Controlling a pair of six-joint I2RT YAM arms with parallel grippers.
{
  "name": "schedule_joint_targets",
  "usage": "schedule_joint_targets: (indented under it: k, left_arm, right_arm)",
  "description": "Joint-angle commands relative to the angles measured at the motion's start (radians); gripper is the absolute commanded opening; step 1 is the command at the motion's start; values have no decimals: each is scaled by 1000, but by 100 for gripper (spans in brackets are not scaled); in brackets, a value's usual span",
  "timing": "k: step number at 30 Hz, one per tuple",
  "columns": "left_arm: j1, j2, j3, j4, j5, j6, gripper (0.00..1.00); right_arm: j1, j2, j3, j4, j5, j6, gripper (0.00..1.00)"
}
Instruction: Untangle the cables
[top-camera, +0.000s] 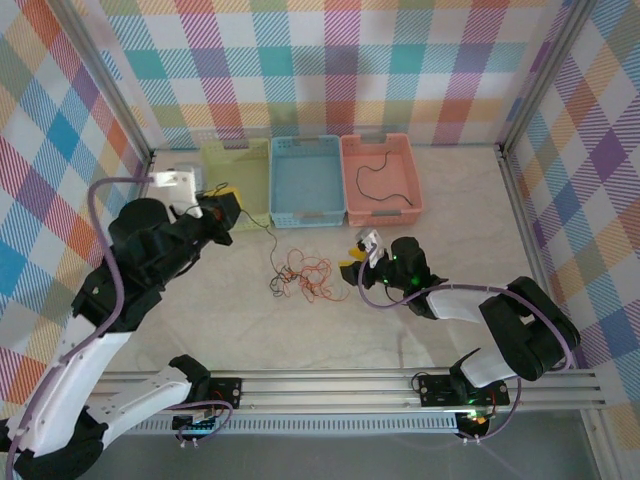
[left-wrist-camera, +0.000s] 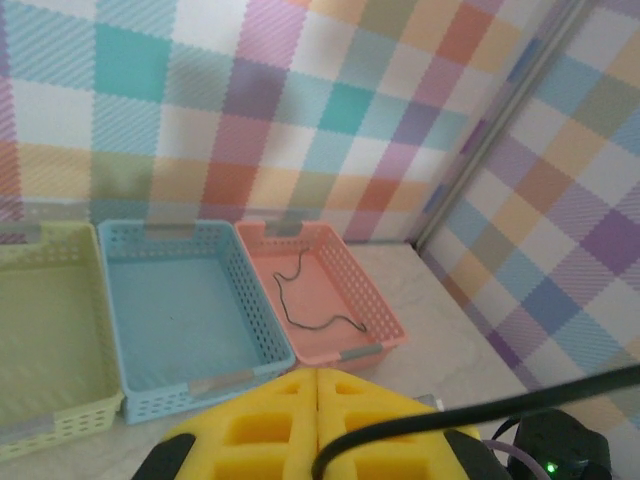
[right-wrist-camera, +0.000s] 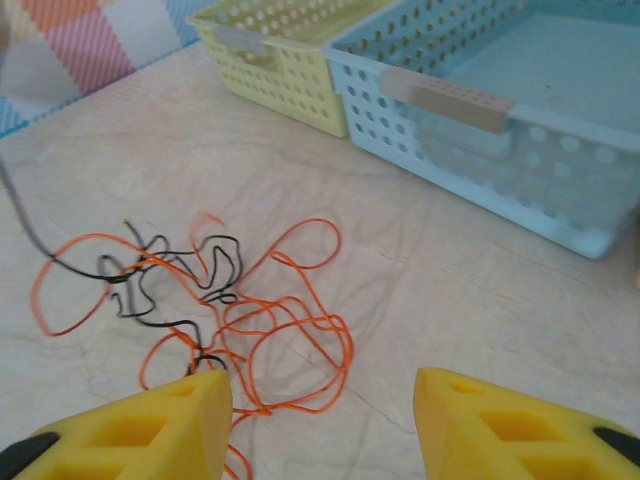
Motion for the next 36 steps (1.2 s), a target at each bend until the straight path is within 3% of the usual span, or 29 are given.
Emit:
schedule_joint_targets:
  k: [1, 10, 20, 25, 32, 36]
  left_arm:
    - [8, 26, 52, 5, 77, -13, 0]
    - [7, 69, 140, -35, 104, -8, 0]
    - [7, 86, 214, -69, 133, -10, 0]
    - [7, 95, 260, -89, 140, -9, 0]
    - [8, 105, 312, -102, 153, -13, 0]
    - [8, 114, 369, -132, 132, -1, 0]
  right_arm:
    - [12, -3, 1, 91, -126, -30, 53]
    - [85, 76, 133, -108, -245, -256, 57]
    - [121, 267, 343, -321, -276, -337, 59]
    - [125, 320, 405, -424, -264, -351, 43]
    - [127, 308, 392, -401, -245, -337, 0]
    - [120, 261, 339, -359, -143, -318, 0]
